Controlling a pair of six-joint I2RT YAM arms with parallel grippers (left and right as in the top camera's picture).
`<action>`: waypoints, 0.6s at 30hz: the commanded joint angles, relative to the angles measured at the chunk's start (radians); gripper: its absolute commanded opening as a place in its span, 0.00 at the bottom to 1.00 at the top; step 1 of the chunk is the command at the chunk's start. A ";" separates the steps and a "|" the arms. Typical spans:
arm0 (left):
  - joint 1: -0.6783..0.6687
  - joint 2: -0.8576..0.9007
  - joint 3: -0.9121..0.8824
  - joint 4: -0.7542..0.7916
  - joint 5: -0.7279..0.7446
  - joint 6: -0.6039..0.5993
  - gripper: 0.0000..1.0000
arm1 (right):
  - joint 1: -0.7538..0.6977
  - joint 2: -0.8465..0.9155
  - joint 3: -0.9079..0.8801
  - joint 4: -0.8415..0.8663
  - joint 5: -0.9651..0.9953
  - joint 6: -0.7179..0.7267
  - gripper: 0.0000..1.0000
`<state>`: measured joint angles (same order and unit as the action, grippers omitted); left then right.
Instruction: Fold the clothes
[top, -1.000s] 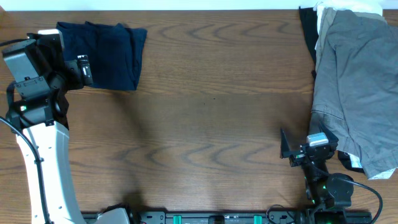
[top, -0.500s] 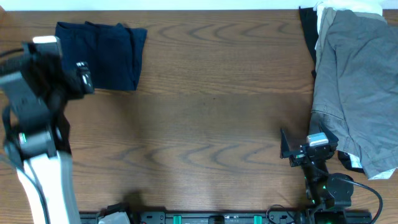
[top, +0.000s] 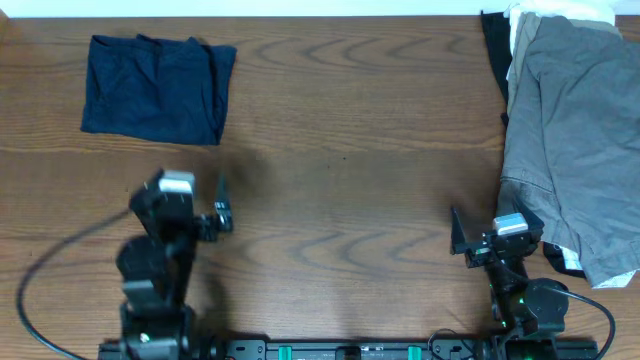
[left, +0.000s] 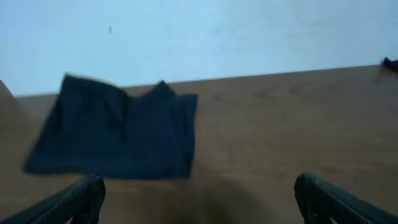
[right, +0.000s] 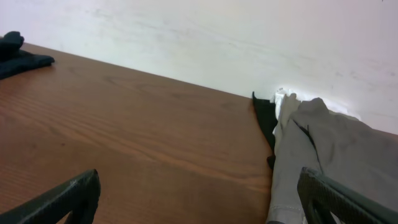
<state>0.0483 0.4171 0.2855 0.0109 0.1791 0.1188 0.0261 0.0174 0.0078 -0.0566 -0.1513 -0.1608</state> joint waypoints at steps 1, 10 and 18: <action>-0.006 -0.116 -0.095 0.021 0.003 -0.076 0.98 | -0.006 -0.005 -0.002 -0.003 -0.010 0.018 0.99; -0.006 -0.312 -0.242 0.021 -0.016 -0.079 0.98 | -0.006 -0.005 -0.002 -0.003 -0.010 0.018 0.99; -0.006 -0.374 -0.282 -0.011 -0.034 -0.077 0.98 | -0.006 -0.005 -0.002 -0.003 -0.010 0.018 0.99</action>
<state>0.0483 0.0704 0.0109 0.0093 0.1539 0.0483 0.0261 0.0174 0.0078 -0.0559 -0.1535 -0.1608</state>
